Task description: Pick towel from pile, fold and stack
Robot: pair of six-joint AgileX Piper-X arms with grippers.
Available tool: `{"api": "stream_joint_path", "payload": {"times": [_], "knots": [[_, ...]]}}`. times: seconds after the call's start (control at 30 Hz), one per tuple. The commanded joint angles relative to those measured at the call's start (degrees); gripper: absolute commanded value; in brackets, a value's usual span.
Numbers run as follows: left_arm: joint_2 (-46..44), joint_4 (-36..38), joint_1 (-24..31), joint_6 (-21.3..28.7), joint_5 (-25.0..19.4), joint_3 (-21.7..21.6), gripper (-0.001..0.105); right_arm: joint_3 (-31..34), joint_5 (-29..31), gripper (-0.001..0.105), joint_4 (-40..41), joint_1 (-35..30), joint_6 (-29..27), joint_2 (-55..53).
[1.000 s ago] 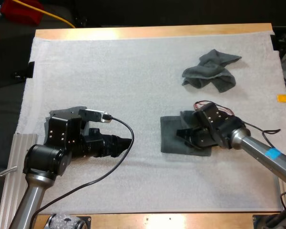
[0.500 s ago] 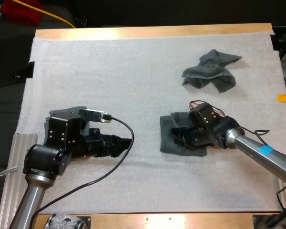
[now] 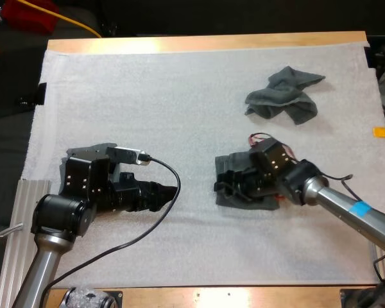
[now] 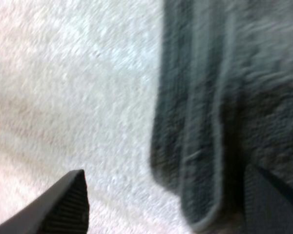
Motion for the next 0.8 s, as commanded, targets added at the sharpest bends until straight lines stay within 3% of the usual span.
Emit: {"api": "stream_joint_path", "payload": {"times": [0.0,0.37,0.57,0.67,0.77], "knots": [[-0.2,-0.1,0.1,-0.5,0.4,-0.2,0.069,-0.4,-0.3,0.065,-0.8,0.6,0.2,0.0],[-0.2,-0.1,0.1,-0.5,0.4,-0.2,0.069,-0.4,-0.7,0.065,-1.6,2.7,0.8,1.9],[-0.2,-0.1,0.1,-0.1,0.4,-0.2,0.069,-0.4,8.8,0.057,3.4,2.7,-0.9,-4.2],[-0.2,-0.1,0.1,-0.1,0.4,-0.2,0.069,-0.4,11.4,0.057,7.1,2.7,-3.6,-7.9],[-0.2,-0.1,0.1,-0.1,0.4,-0.2,0.069,-0.4,13.6,0.064,11.4,2.7,-5.4,-12.1]]}}
